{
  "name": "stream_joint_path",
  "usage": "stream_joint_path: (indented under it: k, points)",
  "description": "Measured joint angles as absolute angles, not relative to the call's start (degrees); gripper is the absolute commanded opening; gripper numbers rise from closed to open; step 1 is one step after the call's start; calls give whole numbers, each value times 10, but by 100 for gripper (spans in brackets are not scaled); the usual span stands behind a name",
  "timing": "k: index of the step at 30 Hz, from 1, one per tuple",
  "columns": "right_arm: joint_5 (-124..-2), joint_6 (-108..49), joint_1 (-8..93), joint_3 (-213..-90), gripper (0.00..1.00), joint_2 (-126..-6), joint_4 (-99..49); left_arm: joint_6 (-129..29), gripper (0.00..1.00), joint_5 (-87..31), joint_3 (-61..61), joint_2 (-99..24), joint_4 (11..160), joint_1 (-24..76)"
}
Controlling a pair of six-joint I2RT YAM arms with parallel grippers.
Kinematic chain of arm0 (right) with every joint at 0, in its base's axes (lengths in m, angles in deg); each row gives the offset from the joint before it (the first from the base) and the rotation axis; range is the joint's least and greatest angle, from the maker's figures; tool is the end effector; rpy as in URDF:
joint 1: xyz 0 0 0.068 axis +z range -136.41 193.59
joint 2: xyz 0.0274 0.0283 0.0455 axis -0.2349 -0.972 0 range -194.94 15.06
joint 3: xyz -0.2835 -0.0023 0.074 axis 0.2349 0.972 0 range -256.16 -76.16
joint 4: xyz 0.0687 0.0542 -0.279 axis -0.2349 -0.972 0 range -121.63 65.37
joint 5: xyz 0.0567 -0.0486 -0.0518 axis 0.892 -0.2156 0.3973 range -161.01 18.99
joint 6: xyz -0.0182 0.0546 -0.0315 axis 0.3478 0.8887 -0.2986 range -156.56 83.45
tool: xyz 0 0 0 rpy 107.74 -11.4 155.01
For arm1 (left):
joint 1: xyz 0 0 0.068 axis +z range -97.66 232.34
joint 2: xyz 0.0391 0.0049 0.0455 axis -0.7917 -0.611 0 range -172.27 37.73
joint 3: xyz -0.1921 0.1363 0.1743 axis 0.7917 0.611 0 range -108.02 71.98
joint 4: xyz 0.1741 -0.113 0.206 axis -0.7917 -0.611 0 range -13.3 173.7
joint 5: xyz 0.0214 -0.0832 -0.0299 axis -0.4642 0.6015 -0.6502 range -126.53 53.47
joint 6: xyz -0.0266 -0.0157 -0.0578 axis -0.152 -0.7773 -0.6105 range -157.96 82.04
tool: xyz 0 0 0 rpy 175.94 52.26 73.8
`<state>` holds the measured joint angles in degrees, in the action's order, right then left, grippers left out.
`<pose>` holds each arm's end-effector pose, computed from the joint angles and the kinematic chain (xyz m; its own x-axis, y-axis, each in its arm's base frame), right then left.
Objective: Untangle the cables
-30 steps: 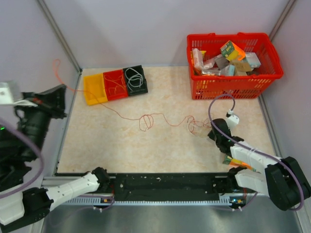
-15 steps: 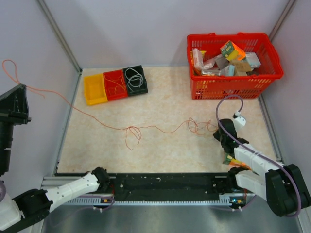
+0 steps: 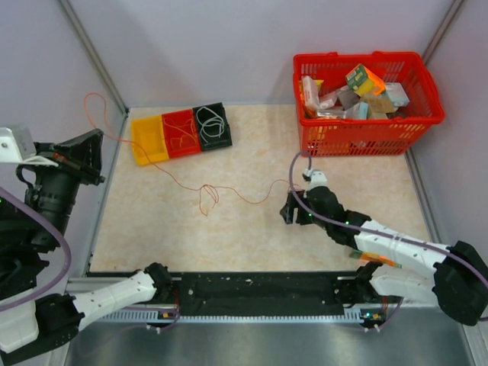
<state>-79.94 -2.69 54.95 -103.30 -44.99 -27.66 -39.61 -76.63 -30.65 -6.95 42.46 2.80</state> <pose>0.1889 0.1557 0.1863 -0.6770 0.1374 -0.7230 -0.2182 0.9008 0.3755 0.0400 0.0044 0.6138 0.1813 -0.2465 -0.9520 0.1871 0.9590 -0.2127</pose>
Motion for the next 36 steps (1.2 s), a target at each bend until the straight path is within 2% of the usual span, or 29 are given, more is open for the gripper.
stream_joint_path:
  k: [9, 15, 23, 31, 33, 34, 35, 36]
  points:
    - [-784, -149, 676, -1138, 68, -563, -247, -398, 0, -764, -311, -51, 425, 28]
    - [-743, -218, 681, -1164, 68, -592, -196, -400, 0, -758, -311, -50, 424, 28]
    - [-652, -407, 678, -1187, 66, -773, 6, -408, 0, -750, -312, -39, 420, 28]
    - [-688, -478, 678, -1274, 65, -897, 124, -411, 0, -749, -316, -36, 413, 28]
    - [-697, -481, 678, -1289, 60, -908, 144, -411, 0, -749, -316, -36, 410, 28]
    - [-698, -481, 678, -1297, 51, -913, 153, -411, 0, -749, -316, -36, 409, 28]
    - [-697, -480, 678, -1305, 33, -919, 159, -411, 0, -749, -316, -36, 408, 28]
    - [-696, -478, 678, -1312, 21, -924, 168, -412, 0, -749, -317, -36, 406, 28]
